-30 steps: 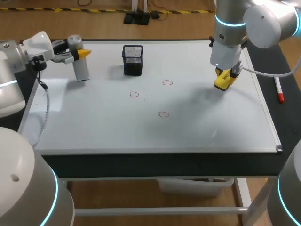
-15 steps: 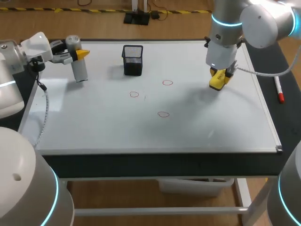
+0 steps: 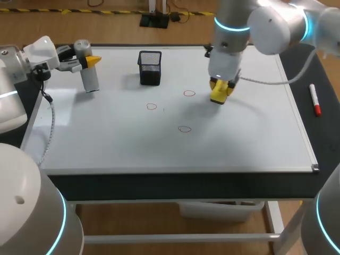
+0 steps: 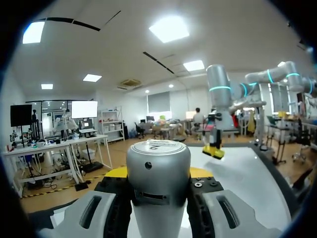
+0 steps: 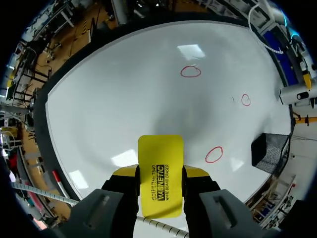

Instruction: Pick up the inspection probe, press it on each red-marked spot on the whiteboard one by one, put down the probe, pick up the eraser, and wipe off all the red marks.

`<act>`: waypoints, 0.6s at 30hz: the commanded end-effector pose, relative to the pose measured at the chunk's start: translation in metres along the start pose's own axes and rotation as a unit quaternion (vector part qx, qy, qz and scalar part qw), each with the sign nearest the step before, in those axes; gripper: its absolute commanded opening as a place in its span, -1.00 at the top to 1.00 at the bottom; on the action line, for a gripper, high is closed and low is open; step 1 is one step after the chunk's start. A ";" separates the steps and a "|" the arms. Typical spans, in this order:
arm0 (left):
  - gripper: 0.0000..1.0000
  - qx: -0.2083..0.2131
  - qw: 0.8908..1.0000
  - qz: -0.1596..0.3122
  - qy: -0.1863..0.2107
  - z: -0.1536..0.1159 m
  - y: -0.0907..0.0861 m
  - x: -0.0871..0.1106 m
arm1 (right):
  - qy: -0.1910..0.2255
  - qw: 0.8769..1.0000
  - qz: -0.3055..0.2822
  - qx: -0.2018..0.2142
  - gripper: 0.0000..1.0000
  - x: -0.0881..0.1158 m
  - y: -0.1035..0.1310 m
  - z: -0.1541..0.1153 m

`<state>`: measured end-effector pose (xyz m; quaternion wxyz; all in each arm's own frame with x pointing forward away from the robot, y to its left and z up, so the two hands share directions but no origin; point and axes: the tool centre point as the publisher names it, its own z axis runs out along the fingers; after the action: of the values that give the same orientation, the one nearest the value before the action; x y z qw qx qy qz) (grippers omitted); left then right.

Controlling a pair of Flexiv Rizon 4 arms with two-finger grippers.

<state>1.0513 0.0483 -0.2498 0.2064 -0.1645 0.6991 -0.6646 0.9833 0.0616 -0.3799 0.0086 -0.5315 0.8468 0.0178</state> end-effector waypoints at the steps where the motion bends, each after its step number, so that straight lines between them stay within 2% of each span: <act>1: 1.00 0.001 1.000 0.001 -0.002 0.001 0.000 0.001 | 0.013 1.000 -0.026 -0.004 1.00 -0.029 0.007 0.004; 8: 1.00 0.001 1.000 0.001 -0.002 0.001 0.000 0.001 | 0.013 0.995 -0.101 -0.009 1.00 -0.080 0.033 0.006; 18: 1.00 0.001 1.000 0.001 -0.002 0.001 0.000 0.001 | 0.012 0.986 -0.167 -0.016 1.00 -0.138 0.059 0.007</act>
<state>1.0512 0.0484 -0.2497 0.2064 -0.1646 0.6991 -0.6645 0.9829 0.1931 -0.3782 0.0177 -0.6629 0.7475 0.0395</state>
